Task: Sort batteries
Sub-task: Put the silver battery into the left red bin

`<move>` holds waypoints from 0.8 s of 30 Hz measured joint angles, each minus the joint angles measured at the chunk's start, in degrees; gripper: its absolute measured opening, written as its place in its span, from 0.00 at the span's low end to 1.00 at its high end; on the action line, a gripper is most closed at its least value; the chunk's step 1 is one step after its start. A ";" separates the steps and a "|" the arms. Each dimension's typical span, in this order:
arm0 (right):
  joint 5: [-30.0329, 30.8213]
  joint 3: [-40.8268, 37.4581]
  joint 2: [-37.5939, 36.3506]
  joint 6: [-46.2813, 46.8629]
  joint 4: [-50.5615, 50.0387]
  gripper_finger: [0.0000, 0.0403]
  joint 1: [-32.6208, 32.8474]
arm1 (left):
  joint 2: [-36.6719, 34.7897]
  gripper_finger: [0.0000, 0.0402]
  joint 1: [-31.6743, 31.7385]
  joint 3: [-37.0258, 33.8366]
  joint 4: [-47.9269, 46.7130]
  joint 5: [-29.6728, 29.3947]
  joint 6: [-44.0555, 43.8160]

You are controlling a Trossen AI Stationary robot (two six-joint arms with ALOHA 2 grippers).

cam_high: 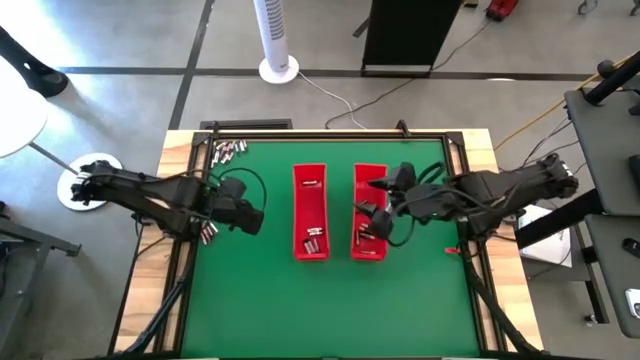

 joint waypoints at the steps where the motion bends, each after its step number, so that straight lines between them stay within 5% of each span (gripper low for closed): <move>1: -0.09 0.00 0.50 0.24 0.05 0.85 -0.52 | 0.45 0.51 0.02 -0.69 -0.04 0.02 -0.59; 10: -4.60 0.00 4.57 1.43 0.27 0.85 -5.55 | 0.37 0.51 0.13 -11.74 0.32 0.38 -19.72; 17: -10.06 -0.02 6.74 0.50 0.01 0.85 -10.77 | 0.61 0.51 0.13 -21.06 4.66 8.12 -32.66; 24: -9.96 -0.07 6.28 -12.34 -0.02 0.84 -16.10 | 2.81 0.51 -0.04 -24.62 6.65 4.84 -48.45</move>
